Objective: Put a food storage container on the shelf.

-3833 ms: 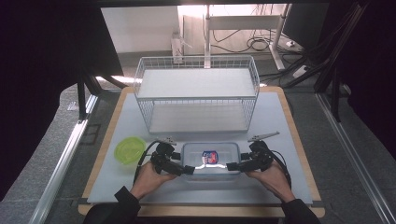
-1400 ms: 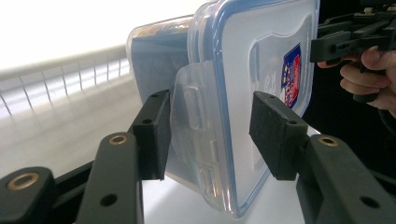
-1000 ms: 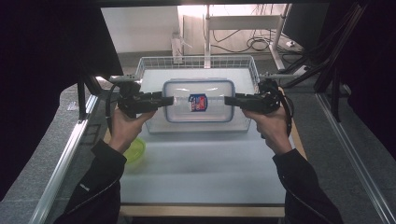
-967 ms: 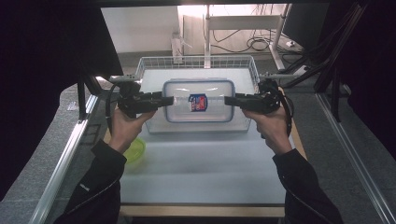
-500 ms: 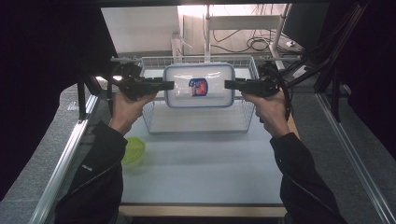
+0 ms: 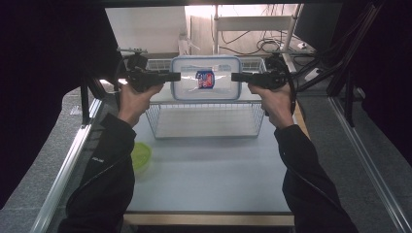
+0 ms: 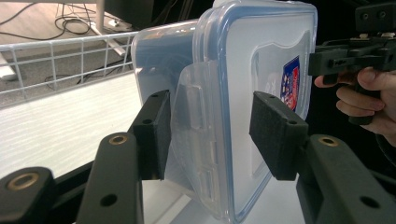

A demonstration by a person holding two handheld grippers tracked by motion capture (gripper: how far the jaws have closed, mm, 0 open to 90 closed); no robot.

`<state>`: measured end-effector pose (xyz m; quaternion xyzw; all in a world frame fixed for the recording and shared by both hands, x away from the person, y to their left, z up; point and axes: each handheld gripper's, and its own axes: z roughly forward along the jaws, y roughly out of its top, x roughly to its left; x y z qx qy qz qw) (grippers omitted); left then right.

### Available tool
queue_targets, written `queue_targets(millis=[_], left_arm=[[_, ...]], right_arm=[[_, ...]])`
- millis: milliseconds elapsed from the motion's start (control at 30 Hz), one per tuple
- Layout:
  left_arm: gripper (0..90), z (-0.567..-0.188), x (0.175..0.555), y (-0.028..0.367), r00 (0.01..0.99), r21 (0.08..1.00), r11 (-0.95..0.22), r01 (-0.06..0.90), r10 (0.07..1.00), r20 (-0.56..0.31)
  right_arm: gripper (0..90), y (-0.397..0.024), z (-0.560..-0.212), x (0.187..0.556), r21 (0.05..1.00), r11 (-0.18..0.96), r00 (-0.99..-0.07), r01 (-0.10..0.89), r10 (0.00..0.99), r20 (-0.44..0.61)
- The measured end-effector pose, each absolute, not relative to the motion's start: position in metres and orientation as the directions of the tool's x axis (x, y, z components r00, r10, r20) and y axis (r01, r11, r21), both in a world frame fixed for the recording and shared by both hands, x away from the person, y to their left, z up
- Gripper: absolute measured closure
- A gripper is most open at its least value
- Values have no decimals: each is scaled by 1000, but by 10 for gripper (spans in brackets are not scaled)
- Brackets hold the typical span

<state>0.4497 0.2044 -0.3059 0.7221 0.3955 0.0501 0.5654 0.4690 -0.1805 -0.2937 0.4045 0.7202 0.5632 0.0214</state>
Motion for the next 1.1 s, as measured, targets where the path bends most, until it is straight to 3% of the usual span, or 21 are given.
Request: queue_targets(millis=[333,767,933,1000,1100], left_arm=[[489,-314,455,203,667,858,-20,514,637,-385],[429,-318,452,196,654,874,-58,483,687,-316],[462,-321,452,194,640,878,-115,465,728,-244],[501,-321,452,196,643,885,-76,459,716,-272],[519,-322,451,190,643,879,-141,456,734,-216]], right_arm=[[515,-180,-296,480,819,57,-663,572,620,420],[480,-174,-296,479,855,104,-676,509,662,322],[466,-170,-301,481,851,114,-658,513,688,305],[491,-172,-303,482,853,102,-650,512,696,306],[508,-173,-304,482,858,101,-648,504,701,298]])
